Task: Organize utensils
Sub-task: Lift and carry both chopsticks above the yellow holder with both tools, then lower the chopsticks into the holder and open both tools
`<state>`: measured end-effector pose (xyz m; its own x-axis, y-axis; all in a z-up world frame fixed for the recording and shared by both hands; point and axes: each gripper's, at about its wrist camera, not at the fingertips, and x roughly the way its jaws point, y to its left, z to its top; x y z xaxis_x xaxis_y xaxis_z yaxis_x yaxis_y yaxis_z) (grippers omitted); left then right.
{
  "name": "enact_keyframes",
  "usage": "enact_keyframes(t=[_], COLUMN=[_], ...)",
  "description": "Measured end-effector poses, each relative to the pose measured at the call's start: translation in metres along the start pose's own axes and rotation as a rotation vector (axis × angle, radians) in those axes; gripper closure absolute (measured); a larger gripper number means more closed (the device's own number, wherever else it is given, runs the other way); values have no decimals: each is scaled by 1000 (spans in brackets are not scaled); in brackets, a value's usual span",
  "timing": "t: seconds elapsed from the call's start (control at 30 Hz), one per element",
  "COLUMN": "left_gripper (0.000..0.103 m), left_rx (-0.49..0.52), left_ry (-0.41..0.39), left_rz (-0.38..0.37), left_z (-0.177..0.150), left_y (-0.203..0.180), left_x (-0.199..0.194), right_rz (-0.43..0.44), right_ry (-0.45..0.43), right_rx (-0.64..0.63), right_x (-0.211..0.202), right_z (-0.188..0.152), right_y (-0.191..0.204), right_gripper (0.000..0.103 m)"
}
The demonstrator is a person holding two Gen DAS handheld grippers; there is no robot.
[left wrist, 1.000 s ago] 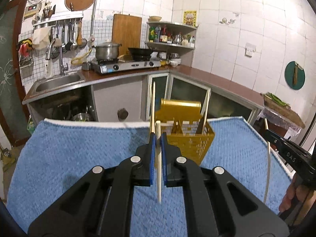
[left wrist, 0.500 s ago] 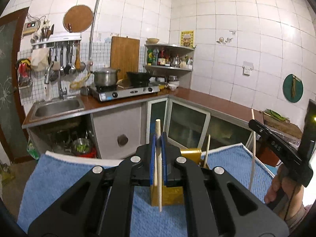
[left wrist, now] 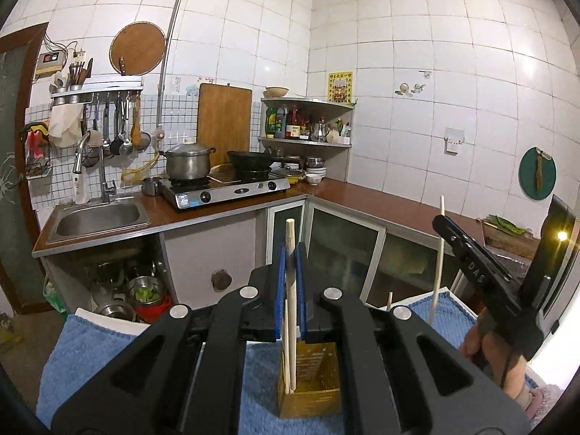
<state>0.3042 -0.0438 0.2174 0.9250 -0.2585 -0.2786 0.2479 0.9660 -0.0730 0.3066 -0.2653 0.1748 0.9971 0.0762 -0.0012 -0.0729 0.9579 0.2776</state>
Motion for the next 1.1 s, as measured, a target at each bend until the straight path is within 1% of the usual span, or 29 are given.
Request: enact_keyframes(t=[0.07, 0.13, 0.37, 0.57, 0.7, 0.83, 0.93, 1.03, 1.1], left_gripper=[99, 99, 99, 99, 99, 98, 98, 97, 96], left_rx=[-3, -5, 17, 23, 29, 8, 6, -11, -24], left_ry=[-5, -2, 67, 117, 138, 150, 134, 144, 165], left_rz=[-6, -14, -26, -27, -4, 16, 34, 48, 55], left_z=[0, -3, -36, -65, -84, -100, -106, -109, -112], left_y=[-1, -1, -8, -6, -2, 6, 10, 14, 17], left_x=[6, 12, 47, 69, 78, 85, 84, 84, 85], right_rz=[2, 9, 24, 14, 1, -6, -11, -17, -27], right_ry=[-24, -27, -10, 8, 53, 103, 147, 205, 233], right_rx=[-23, -32, -48, -69, -64, -105, -139, -168, -191], right_x=[7, 14, 35, 36, 34, 23, 15, 10, 6], right_z=[-3, -9, -43, -63, -77, -96, -109, -120, -125], right_y=[5, 7, 3, -8, -18, -17, -14, -11, -9], right_gripper=[97, 97, 97, 97, 97, 97, 96, 96, 95])
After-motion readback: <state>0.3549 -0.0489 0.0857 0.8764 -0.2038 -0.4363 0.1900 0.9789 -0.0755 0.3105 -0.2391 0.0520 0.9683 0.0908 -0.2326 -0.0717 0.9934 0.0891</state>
